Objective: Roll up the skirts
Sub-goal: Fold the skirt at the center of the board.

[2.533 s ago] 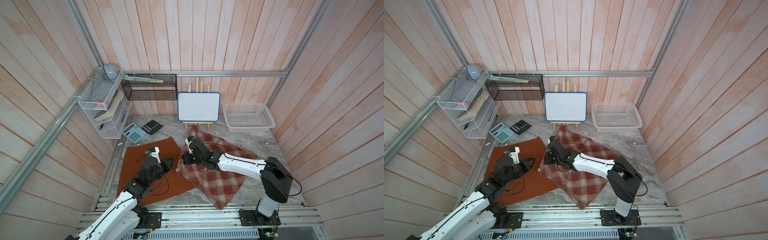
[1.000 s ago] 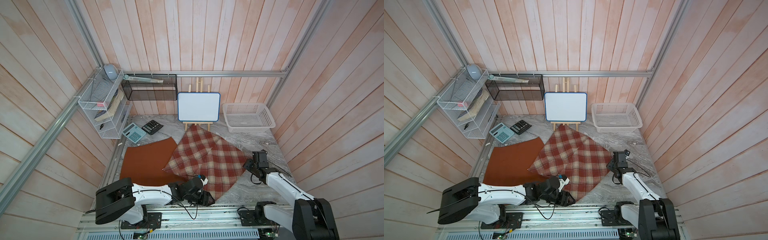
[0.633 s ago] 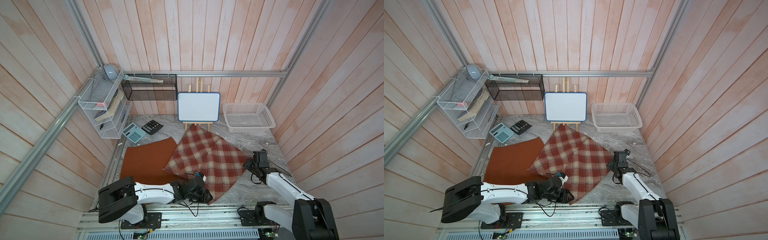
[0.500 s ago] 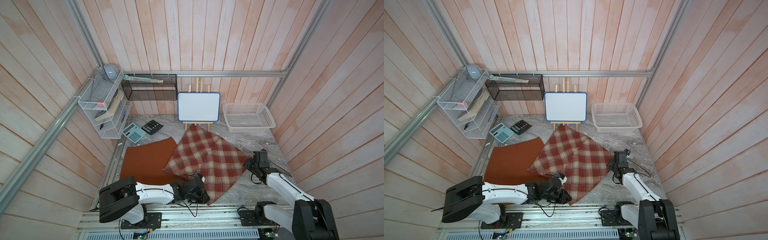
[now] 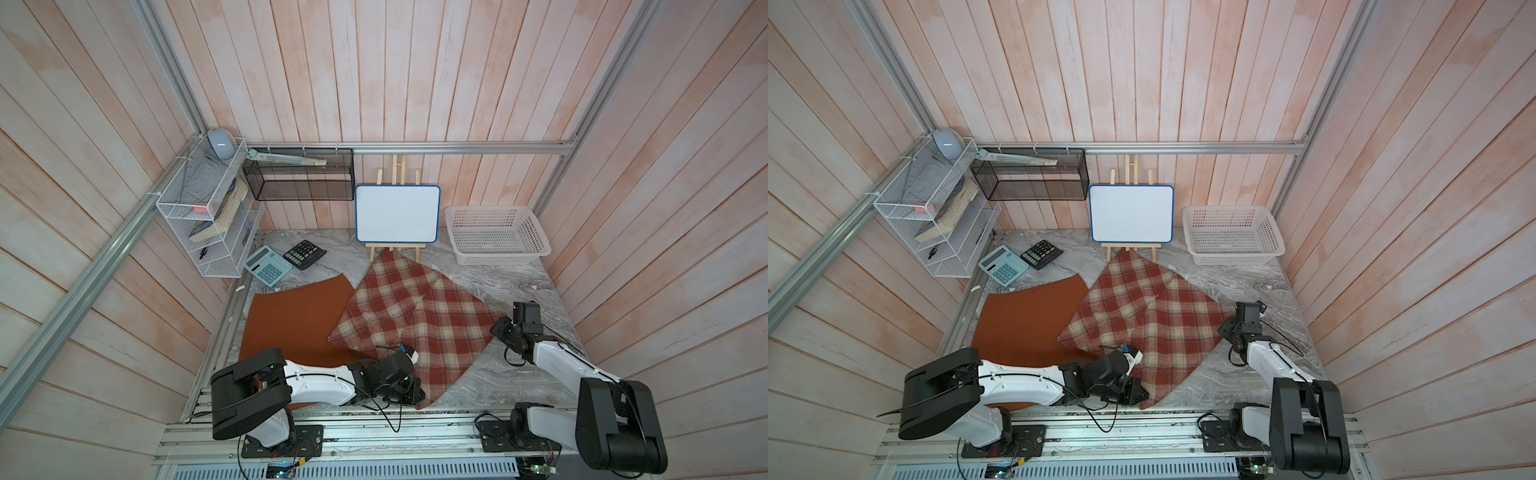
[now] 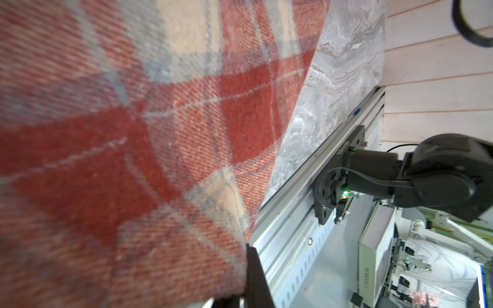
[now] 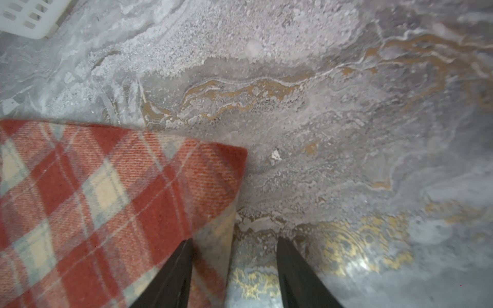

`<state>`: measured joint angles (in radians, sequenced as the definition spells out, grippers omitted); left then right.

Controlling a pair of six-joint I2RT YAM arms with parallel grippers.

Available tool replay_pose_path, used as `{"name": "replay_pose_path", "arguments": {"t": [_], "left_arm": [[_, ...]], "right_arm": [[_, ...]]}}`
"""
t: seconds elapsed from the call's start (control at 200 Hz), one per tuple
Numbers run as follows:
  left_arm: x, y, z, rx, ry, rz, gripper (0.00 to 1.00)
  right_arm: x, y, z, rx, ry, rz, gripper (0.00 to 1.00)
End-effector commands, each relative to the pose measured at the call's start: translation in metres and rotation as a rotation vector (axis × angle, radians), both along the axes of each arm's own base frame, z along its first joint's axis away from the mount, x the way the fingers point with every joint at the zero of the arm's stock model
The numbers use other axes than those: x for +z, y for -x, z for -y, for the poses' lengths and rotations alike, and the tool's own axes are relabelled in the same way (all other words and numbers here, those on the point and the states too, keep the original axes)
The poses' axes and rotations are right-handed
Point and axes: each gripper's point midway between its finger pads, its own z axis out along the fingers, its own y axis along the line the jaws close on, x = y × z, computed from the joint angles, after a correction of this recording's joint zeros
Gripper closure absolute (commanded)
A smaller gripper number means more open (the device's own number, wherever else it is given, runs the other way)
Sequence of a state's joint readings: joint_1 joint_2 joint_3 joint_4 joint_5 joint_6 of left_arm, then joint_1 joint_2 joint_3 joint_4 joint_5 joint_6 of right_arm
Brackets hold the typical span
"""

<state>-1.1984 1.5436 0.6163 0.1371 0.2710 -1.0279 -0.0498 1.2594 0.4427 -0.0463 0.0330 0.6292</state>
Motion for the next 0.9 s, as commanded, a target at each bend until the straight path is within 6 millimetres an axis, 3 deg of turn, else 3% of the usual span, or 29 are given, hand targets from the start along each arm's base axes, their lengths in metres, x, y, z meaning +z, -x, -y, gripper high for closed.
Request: {"name": "replay_pose_path", "arguments": {"t": [0.0, 0.15, 0.33, 0.57, 0.77, 0.895], "left_arm": [[0.007, 0.0, 0.009, -0.033, 0.038, 0.011, 1.0], [0.012, 0.0, 0.0, -0.015, 0.04, 0.023, 1.0], [0.012, 0.005, -0.017, -0.003, 0.023, 0.01, 1.0], [0.012, 0.004, -0.039, 0.054, 0.025, -0.001, 1.0], [0.013, 0.003, -0.056, 0.076, 0.011, 0.003, 1.0], [0.022, 0.004, -0.065, 0.054, -0.003, 0.024, 1.0]], "right_arm": [[0.002, -0.016, -0.005, 0.044, -0.056, 0.024, 0.52], [-0.001, -0.017, -0.011, 0.06, -0.091, 0.025, 0.7], [0.005, -0.018, -0.011, 0.074, -0.085, 0.035, 1.0], [0.021, -0.009, -0.007, 0.049, -0.06, 0.082, 1.0], [0.03, 0.02, -0.007, -0.023, -0.099, 0.119, 1.0], [0.053, 0.033, -0.007, -0.074, -0.115, 0.196, 1.0]]}}
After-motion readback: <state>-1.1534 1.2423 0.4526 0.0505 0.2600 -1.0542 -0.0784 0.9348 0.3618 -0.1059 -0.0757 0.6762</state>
